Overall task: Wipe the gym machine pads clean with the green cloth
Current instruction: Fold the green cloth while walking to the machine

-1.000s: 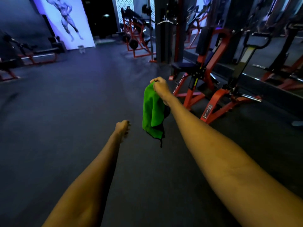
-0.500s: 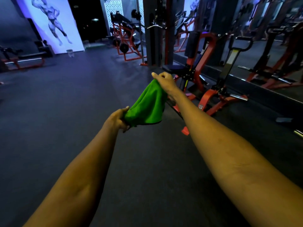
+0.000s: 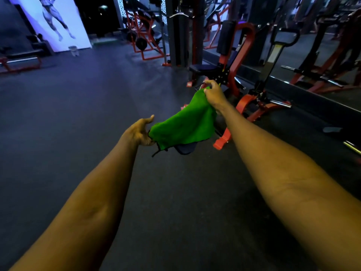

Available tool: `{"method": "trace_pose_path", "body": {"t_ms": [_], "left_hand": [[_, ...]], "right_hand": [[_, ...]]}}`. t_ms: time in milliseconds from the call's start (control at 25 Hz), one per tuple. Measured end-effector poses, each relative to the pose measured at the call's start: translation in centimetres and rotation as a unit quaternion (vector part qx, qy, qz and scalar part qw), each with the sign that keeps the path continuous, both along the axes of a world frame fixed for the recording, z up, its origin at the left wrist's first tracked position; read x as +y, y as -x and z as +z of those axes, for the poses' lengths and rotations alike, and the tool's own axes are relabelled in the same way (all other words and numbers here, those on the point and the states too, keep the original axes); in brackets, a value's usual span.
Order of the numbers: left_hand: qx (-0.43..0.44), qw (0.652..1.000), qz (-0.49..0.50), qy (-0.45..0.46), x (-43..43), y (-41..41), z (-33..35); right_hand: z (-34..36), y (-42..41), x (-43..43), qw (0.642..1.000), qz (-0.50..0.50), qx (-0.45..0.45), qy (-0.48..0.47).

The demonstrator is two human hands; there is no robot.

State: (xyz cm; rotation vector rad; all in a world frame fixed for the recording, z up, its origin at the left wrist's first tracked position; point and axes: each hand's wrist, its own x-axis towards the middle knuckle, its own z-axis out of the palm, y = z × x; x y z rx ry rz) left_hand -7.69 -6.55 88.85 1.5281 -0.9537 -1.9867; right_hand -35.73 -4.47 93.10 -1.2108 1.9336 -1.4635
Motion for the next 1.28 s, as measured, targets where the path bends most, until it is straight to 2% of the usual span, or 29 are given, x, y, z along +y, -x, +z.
{"method": "trace_pose_path", "body": {"t_ms": [200, 400, 520, 640, 760, 840, 960, 1040, 1080, 1160, 1280], "left_hand": [[-0.053, 0.995, -0.075, 0.029, -0.5, 1.1, -1.4], [-0.035, 0.987, -0.157, -0.002, 2.3, 3.1, -2.6], [-0.041, 0.979, -0.197, 0.034, 2.8, 4.3, -2.4], [-0.058, 0.986, -0.149, 0.052, 2.3, 4.4, -1.0], [-0.072, 0.988, -0.117, 0.072, 1.4, 3.8, 0.1], [-0.021, 0.993, -0.07, 0.091, 1.2, 3.6, 0.8], [0.073, 0.988, 0.011, 0.136, 0.4, 3.8, 1.6], [0.09, 0.977, 0.057, 0.182, -0.6, 3.9, 2.2], [0.077, 0.972, 0.074, 0.211, -1.1, 3.9, 2.6], [0.035, 0.964, 0.046, 0.259, -2.2, 3.6, 3.5], [-0.066, 0.94, -0.04, 0.331, -3.1, 2.8, 4.2]], "right_hand": [[-1.2, 1.2, 0.0, 0.999, 0.009, -0.033, -0.001], [0.9, 0.4, 1.1, 0.999, 0.019, -0.048, 0.013], [2.2, 0.3, 1.8, 0.997, 0.034, -0.054, 0.034], [2.1, 0.4, 2.7, 0.995, 0.019, -0.079, 0.065], [0.7, 1.8, 3.7, 0.999, -0.015, 0.005, 0.041], [-0.1, 3.0, 4.0, 0.998, -0.053, 0.03, 0.018], [-1.0, 3.7, 3.9, 0.997, -0.074, 0.015, -0.013], [-1.5, 3.9, 3.9, 0.997, -0.079, 0.008, -0.019], [-1.7, 4.0, 4.0, 0.997, -0.077, 0.004, -0.013], [-2.0, 4.1, 4.5, 0.998, -0.051, -0.021, 0.002], [-2.2, 4.1, 5.2, 0.991, 0.015, -0.134, 0.002]]}}
